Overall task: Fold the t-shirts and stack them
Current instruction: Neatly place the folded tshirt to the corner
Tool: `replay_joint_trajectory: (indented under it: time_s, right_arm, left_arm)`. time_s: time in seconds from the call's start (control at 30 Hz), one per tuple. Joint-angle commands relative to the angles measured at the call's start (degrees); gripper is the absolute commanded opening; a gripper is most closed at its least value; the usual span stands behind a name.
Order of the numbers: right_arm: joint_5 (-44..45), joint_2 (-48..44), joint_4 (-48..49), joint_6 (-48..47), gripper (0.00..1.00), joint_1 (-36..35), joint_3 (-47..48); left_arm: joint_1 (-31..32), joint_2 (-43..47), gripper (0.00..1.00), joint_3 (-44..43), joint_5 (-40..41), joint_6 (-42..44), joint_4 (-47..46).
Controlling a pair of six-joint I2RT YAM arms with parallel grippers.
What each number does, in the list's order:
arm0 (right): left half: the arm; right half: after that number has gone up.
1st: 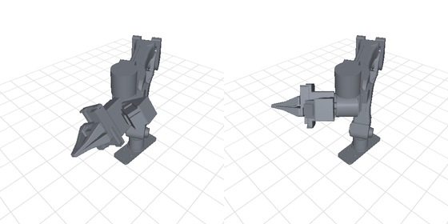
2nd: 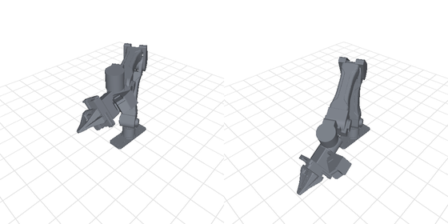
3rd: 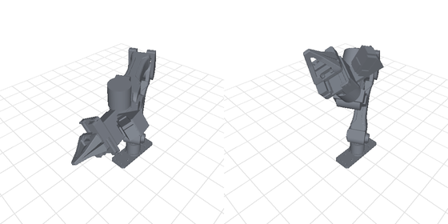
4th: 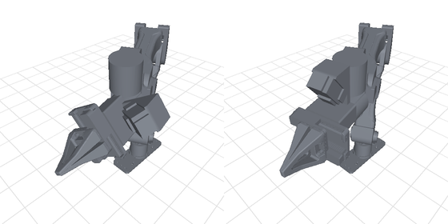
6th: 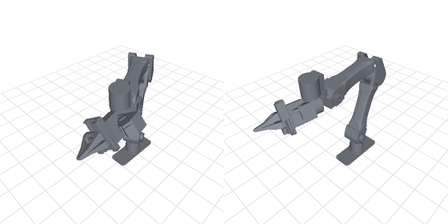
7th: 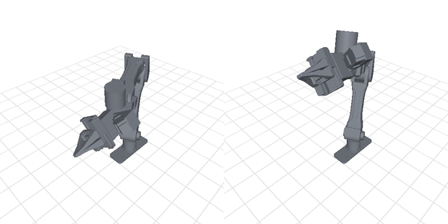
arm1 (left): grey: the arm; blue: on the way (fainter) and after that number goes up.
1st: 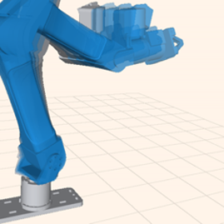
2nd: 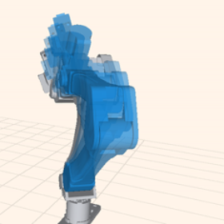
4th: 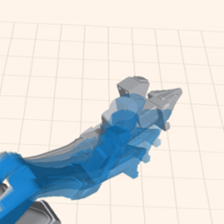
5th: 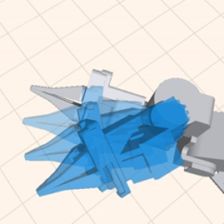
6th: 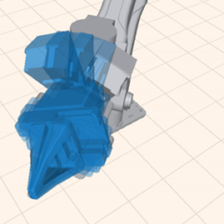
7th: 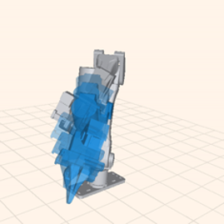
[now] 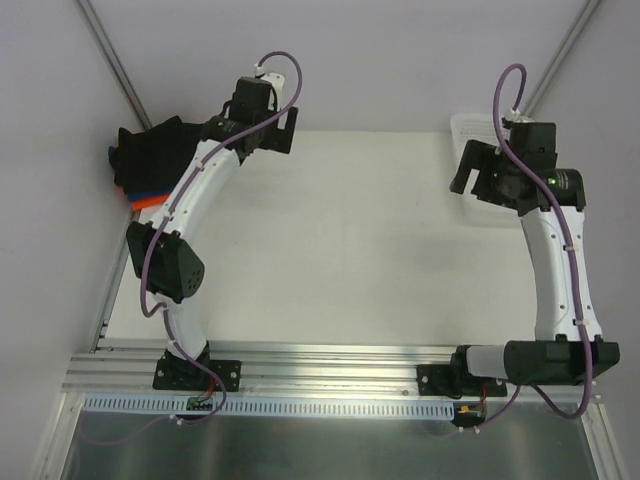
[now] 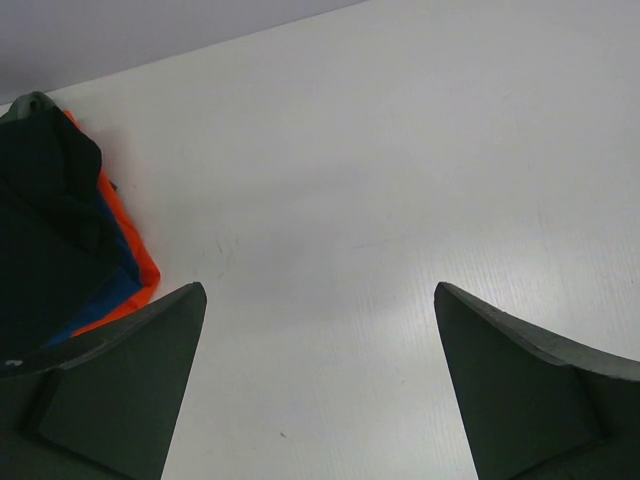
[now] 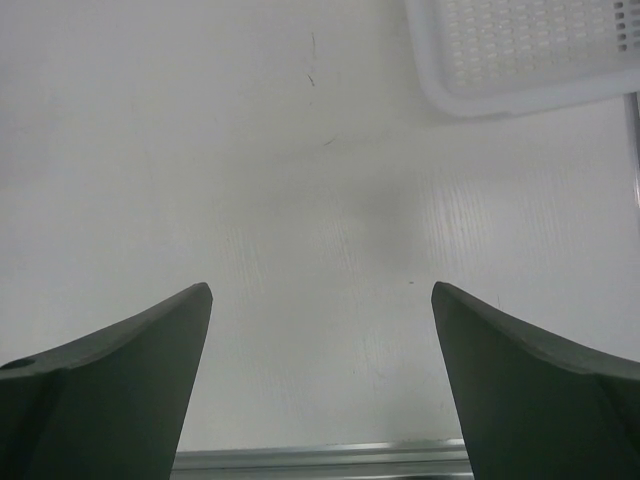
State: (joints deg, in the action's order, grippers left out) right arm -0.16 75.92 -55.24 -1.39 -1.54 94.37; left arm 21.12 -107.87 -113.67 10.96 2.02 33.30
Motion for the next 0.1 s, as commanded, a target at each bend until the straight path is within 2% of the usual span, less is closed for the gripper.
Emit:
replay_joint_trajectory:
  time_s: [0.0,0.07]
  right_arm:
    - [2.8,-0.7,0.0,-2.1,0.97,0.2,-2.6]
    - [5.2,-2.6,1.4,-2.0,0.97,1.1,-3.9]
  left_arm:
    - [0.8,3.6,0.99,-2.0,-0.2,-1.4,-0.6]
    - [0.8,4.4,0.99,-1.7,-0.9,-1.5,-0.6]
